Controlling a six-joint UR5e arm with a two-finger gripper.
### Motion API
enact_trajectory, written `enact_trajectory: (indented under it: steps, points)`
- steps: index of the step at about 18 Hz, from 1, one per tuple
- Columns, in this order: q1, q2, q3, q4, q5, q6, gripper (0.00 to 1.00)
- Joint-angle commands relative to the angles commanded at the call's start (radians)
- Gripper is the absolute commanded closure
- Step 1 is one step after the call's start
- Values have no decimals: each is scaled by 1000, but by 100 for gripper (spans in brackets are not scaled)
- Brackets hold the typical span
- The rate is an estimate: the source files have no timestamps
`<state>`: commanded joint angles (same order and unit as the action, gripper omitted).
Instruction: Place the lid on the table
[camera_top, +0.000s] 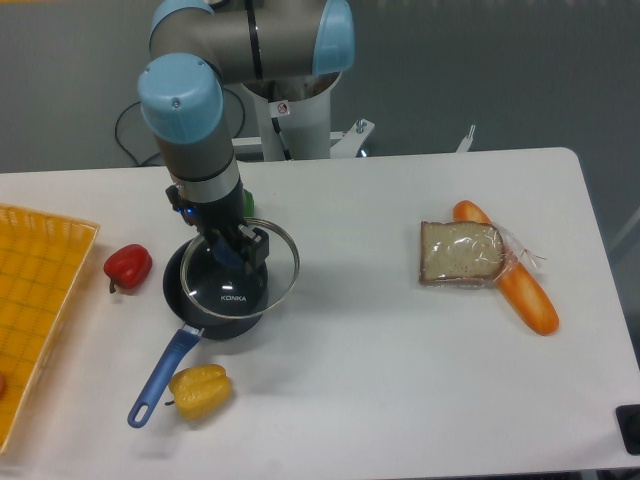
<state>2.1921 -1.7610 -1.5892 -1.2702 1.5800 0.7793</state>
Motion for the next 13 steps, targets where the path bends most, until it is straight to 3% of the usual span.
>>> enact_trajectory:
  steps: [13]
  points:
    - [2, 0, 9, 2, -2, -3, 38]
